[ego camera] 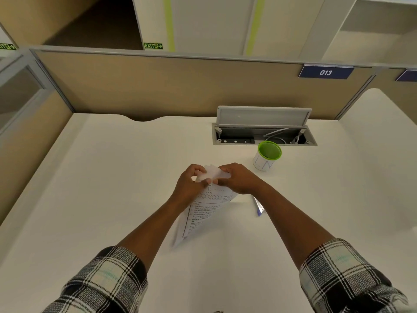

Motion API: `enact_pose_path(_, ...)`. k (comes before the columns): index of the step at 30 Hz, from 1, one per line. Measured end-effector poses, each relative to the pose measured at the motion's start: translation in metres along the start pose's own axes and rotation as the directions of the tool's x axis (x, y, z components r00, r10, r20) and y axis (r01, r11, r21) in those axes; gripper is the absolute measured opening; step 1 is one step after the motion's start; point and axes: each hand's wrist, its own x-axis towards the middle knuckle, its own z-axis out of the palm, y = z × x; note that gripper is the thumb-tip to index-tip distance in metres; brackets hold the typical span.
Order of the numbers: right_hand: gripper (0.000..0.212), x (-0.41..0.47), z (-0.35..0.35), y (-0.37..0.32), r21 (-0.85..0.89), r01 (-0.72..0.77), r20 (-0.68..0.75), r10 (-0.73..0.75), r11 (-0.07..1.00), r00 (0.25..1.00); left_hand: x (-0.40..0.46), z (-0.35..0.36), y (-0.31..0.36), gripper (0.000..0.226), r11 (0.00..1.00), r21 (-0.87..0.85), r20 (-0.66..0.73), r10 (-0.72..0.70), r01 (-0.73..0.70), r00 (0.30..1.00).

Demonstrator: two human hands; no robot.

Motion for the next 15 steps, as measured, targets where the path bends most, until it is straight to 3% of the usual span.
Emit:
enact_pose_path(2, 0.038, -0.001, -0.003, 0.001, -0.006, 0.011, 0.004, -0.011, 1.000, 1.000, -0.001, -0.004, -0.006, 0.066, 0.978, -0.148, 0.069, -0.137, 0.145, 0.988)
enact_pose_path(4, 0.034, -0.001, -0.006, 0.002, -0.027, 0.021, -0.001, -0.021, 0.999, 1.000, 0.000, -0.006, -0.011, 0.082, 0.949, -0.226, 0.124, -0.195, 0.219, 0.973)
enact_pose_path(10, 0.034, 0.003, -0.004, 0.001, -0.136, -0.003, -0.131, -0.015, 0.991, 0.991, 0.003, -0.007, -0.014, 0.028, 0.914, -0.350, 0.179, -0.151, 0.207, 0.972)
enact_pose_path(15, 0.043, -0.007, 0.016, -0.002, -0.225, 0.058, -0.455, -0.158, 0.973, 0.876, 0.003, -0.002, -0.013, 0.029, 0.903, -0.337, 0.082, -0.253, 0.265, 0.964)
